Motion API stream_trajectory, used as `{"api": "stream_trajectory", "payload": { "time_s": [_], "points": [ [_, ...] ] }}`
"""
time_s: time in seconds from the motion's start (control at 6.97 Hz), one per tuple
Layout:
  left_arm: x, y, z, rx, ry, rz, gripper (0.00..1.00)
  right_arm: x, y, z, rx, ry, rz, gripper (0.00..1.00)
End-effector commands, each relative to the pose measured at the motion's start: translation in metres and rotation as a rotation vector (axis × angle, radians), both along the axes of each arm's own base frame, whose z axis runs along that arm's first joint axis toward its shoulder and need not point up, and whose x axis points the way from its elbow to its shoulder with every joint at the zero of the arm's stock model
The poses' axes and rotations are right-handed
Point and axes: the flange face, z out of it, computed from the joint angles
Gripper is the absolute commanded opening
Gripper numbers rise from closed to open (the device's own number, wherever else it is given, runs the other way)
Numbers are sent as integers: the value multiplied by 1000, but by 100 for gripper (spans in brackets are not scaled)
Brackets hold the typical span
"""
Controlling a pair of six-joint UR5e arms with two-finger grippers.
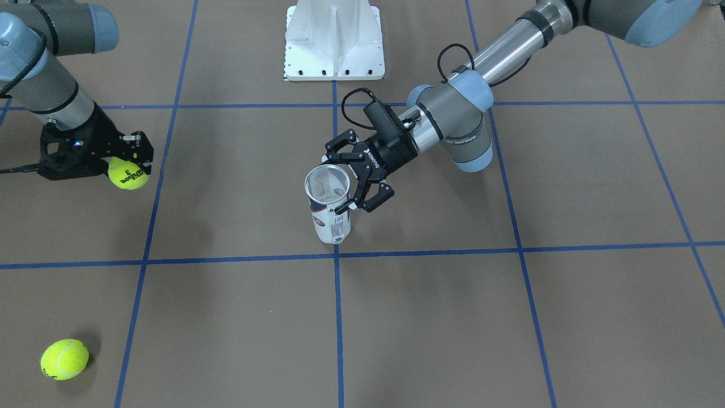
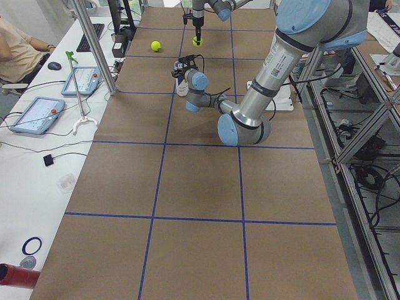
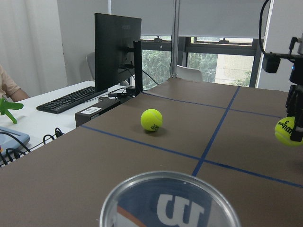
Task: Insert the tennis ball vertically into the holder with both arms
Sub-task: 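Carry the tennis ball with the right gripper above the can's opening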
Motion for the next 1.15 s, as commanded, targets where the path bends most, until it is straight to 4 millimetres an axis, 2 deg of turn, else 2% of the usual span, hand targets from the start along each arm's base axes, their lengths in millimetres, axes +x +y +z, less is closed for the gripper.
{"api": "stream_trajectory", "payload": {
  "time_s": [0.0,0.43,0.72,1.0],
  "points": [
    [0,0,0,0,0,0,91,-44,-13,-122,-68,-67,78,0],
    [1,1,1,-1,-1,2,92,-103,-39,-242,-168,-160,187,0],
    [1,0,1,-2,-3,0,92,-131,-60,-298,-204,-138,206,0],
    [1,0,1,-2,-3,2,92,-141,-61,-305,-191,-127,214,0]
  ]
}}
